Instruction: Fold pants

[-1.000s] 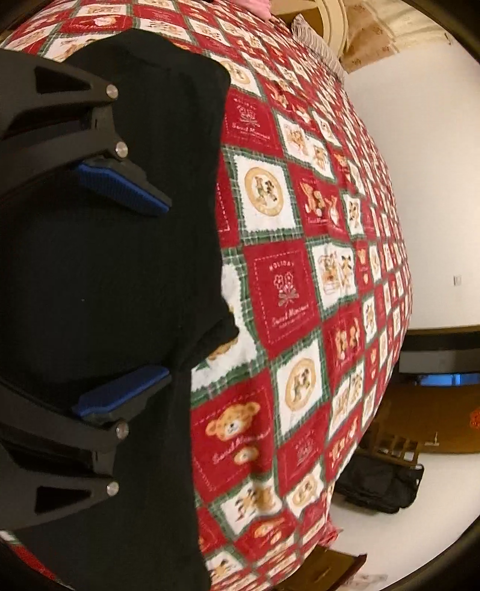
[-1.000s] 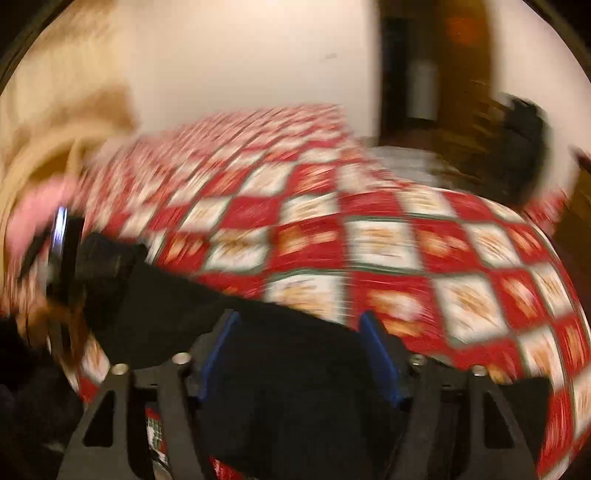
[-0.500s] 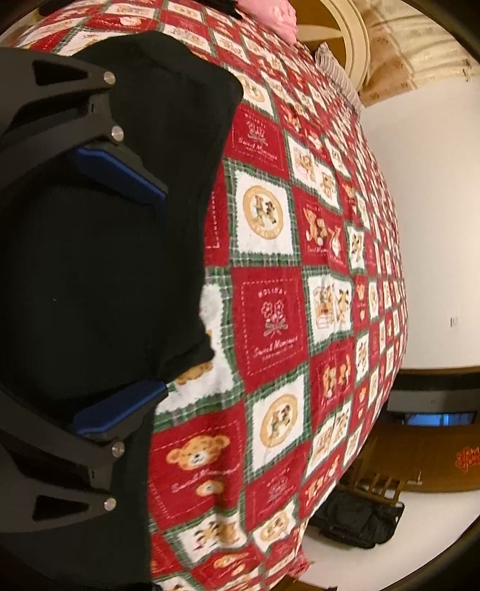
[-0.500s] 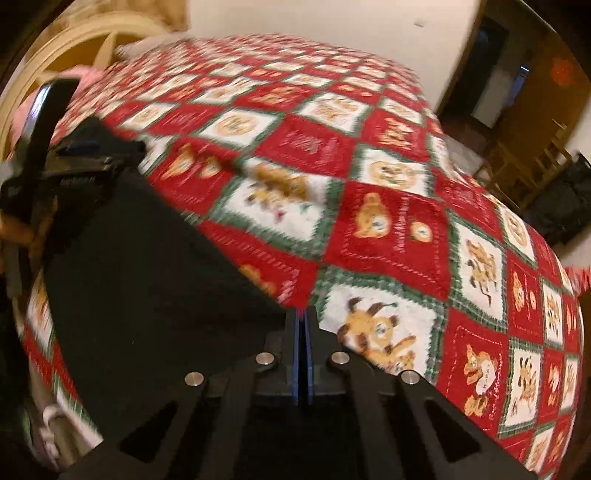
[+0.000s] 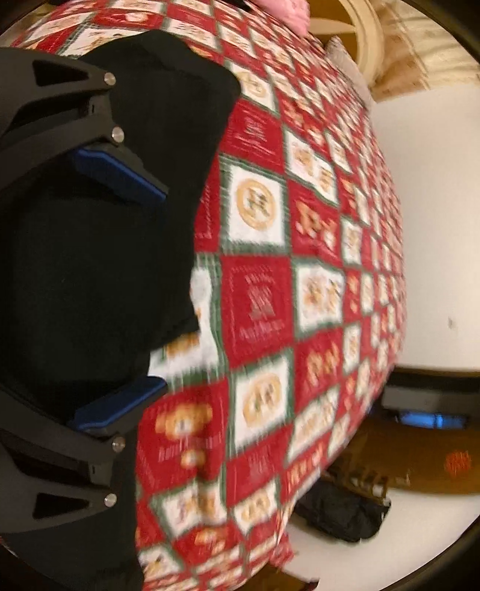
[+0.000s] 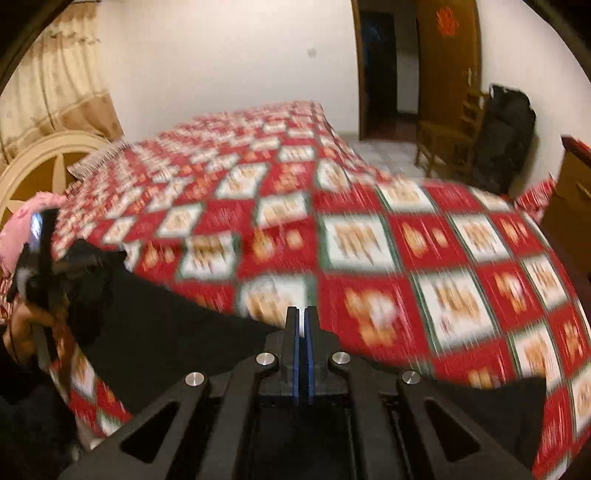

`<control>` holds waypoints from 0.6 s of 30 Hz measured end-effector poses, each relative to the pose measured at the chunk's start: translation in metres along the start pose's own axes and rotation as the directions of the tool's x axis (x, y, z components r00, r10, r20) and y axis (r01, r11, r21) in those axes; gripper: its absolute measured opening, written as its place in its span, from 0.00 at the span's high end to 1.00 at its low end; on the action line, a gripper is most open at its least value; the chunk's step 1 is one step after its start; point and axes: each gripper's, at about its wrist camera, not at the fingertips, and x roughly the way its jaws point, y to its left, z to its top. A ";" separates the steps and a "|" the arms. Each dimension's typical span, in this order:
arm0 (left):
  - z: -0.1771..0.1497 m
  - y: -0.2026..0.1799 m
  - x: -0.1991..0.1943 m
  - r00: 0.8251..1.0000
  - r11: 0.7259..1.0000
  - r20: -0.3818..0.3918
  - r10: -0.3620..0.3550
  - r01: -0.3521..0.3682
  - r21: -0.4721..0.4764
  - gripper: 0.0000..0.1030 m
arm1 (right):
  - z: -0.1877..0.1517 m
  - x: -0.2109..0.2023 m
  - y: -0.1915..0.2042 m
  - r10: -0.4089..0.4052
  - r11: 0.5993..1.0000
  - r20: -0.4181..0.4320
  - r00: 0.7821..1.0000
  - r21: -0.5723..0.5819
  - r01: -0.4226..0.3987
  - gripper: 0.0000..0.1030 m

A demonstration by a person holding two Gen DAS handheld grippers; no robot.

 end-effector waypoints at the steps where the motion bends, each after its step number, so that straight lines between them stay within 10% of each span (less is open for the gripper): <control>1: -0.001 -0.007 -0.008 0.999 1.000 0.026 -0.019 0.019 0.019 0.06 | -0.010 0.000 -0.001 -0.005 1.000 -0.014 1.000 0.003 0.005 0.97; 9: -0.025 -0.075 -0.017 0.986 0.964 -0.025 -0.165 0.166 0.208 0.06 | -0.024 0.036 0.002 -0.087 0.996 -0.057 0.995 -0.003 0.087 0.93; 12: -0.035 -0.088 -0.004 0.996 0.963 -0.014 -0.086 0.087 0.255 0.07 | -0.017 0.044 -0.009 -0.132 0.989 -0.063 0.989 0.059 0.136 0.93; 18: -0.032 -0.070 0.012 0.994 0.981 -0.018 -0.105 0.107 0.164 0.00 | -0.027 0.023 -0.030 -0.042 0.979 -0.045 0.998 0.196 0.050 0.92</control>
